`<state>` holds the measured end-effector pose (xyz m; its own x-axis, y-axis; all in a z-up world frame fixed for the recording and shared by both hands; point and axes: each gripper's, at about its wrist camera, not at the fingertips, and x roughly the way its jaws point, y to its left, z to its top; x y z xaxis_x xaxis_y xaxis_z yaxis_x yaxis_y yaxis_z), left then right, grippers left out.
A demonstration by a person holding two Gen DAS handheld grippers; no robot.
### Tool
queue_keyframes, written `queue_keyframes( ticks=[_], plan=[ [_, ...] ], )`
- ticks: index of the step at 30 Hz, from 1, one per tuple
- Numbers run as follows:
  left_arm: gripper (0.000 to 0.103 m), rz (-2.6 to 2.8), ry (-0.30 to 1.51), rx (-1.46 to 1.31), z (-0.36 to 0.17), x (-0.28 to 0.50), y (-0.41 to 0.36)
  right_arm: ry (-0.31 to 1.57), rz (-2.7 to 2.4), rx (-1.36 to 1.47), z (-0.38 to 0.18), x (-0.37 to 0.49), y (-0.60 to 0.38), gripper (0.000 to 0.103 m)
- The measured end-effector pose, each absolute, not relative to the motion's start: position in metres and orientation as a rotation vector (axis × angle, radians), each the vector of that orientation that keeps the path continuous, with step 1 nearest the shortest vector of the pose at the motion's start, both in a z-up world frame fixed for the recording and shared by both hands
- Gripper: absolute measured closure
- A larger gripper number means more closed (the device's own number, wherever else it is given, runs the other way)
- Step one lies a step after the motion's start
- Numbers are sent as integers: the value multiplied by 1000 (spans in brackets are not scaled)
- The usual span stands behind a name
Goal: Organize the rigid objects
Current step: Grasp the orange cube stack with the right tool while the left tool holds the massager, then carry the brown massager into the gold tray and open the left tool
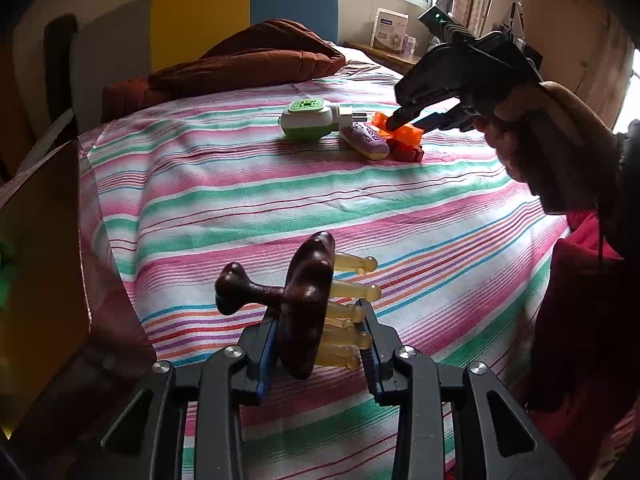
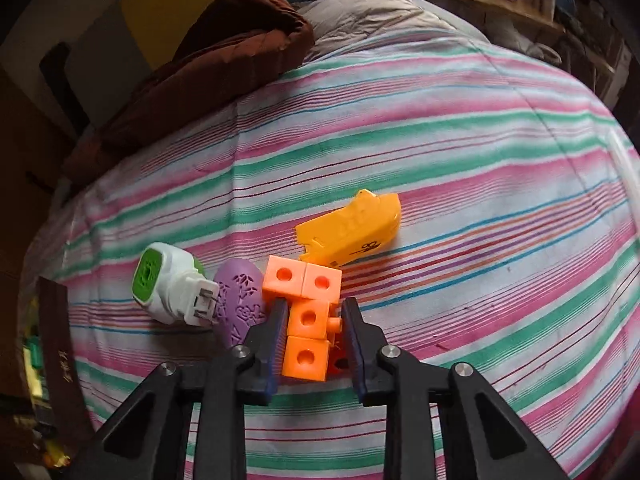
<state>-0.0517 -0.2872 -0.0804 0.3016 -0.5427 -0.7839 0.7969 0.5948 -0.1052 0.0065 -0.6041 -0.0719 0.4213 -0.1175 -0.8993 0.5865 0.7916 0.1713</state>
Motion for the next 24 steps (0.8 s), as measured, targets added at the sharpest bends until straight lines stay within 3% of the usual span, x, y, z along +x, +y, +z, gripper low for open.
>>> queue_keyframes(
  ticks=[9,24],
  plan=[
    [67,-911,881,326,-81,-53,-286,1116,-590,530,-80,-52,-629,77],
    [67,-907,841,283,-58,-49,-278,1118,-527,543,-99,-65,-638,76]
  ],
)
